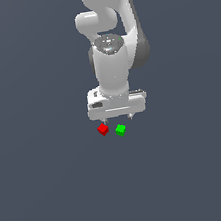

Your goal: Stack the red cube on top of the green cube.

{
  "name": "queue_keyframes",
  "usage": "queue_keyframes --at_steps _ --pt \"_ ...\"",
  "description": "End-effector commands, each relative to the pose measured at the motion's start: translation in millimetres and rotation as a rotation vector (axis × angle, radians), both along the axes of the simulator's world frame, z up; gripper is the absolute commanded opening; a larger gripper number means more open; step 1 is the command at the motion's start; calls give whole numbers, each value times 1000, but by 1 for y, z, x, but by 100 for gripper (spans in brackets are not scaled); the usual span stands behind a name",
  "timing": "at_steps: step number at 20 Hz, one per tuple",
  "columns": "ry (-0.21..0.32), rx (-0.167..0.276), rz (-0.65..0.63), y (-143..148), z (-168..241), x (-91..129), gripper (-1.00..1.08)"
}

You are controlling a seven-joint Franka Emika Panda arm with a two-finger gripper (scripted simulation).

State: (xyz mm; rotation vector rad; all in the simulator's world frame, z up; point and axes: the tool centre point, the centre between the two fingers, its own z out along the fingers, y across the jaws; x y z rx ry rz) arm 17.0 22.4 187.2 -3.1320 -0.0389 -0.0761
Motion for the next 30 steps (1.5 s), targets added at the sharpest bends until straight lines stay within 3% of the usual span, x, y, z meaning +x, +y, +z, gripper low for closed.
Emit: queue_keyframes --at_steps 1,14,30 --pt "0 0 0 0 0 0 100" --pt "6 -3 103 -7 -16 -12 100" --pt "26 -14 454 -39 -72 -46 100"
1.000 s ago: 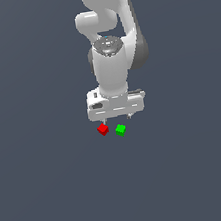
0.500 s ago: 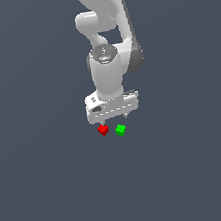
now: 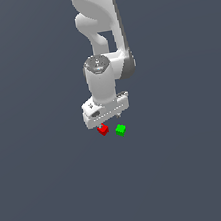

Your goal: Stack the red cube on top of the green cube.

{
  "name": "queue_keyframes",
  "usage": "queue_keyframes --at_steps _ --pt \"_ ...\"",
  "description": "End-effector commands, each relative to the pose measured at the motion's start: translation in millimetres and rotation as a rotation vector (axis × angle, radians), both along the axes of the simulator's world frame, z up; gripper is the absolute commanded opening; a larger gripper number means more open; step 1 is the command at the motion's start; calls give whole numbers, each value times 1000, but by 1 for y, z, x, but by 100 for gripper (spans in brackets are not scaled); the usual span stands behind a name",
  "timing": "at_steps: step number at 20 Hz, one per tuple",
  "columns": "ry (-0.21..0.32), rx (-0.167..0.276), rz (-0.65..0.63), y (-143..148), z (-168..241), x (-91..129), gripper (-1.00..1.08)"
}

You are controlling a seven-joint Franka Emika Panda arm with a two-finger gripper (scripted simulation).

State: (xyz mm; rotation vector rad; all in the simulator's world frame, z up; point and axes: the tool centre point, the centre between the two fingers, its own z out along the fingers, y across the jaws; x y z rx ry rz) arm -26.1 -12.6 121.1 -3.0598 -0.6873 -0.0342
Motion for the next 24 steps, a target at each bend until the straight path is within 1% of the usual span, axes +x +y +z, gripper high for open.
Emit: queue_keyframes --at_steps 1,7,13,19,24 --pt "3 -2 60 -6 -9 -5 100" --pt "11 -6 189 -22 -30 -14 100" --pt "16 -10 277 -34 -44 -18 100" --pt "18 -12 322 -40 -51 -19 100" --pt "18 -13 326 -41 -51 -19 100"
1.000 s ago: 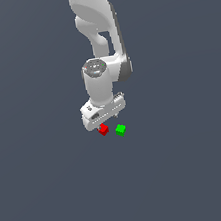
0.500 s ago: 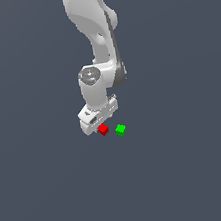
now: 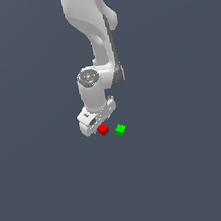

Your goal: Stack the red cube on top of the green cube.

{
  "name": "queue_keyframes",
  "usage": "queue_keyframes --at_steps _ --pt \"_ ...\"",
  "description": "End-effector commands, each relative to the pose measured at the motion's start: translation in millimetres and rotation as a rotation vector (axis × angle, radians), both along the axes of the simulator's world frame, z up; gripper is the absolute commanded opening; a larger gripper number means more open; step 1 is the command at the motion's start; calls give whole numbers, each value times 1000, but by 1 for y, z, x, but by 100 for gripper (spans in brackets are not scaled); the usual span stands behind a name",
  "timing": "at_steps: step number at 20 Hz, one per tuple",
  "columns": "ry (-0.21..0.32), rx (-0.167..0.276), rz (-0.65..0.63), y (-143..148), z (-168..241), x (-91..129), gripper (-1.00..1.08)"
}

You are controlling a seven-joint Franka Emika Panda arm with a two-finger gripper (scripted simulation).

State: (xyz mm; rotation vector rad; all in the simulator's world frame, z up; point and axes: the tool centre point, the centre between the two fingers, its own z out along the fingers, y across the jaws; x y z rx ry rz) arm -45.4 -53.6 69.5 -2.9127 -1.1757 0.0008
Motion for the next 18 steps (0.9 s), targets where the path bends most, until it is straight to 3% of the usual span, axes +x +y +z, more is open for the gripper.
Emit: queue_keyframes --at_steps 1,18 --pt "-1 0 -1 0 0 0 100" --pt "0 0 -1 1 -47 0 100"
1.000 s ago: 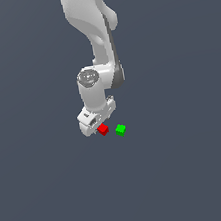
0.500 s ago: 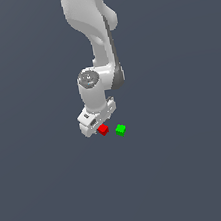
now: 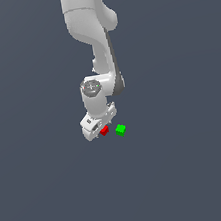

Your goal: Stack the red cube on top of the green cube.

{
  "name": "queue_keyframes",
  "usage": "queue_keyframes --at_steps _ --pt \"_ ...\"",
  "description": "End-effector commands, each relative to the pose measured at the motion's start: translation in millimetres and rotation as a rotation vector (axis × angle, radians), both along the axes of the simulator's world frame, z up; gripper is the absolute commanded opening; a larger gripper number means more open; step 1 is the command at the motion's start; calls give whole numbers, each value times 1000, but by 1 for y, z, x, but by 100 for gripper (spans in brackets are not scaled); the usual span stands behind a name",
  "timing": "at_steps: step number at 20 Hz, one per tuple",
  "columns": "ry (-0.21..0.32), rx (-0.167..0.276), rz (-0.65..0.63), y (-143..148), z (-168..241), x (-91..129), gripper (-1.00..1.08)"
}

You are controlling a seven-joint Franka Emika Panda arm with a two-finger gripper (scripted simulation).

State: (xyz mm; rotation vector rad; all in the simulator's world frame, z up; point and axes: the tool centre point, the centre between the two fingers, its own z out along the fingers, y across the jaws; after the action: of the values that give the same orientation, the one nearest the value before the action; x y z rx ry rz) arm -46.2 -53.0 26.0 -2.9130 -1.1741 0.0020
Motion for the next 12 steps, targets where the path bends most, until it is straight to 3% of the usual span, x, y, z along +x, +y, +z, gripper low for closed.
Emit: queue_keyframes --at_steps 1,3,4,12 --pt "-1 0 0 0 -5 1 100" --pt "-1 0 0 0 -6 1 100" --pt "-1 0 0 0 -6 1 -100" --pt "-1 0 0 0 -6 1 -100"
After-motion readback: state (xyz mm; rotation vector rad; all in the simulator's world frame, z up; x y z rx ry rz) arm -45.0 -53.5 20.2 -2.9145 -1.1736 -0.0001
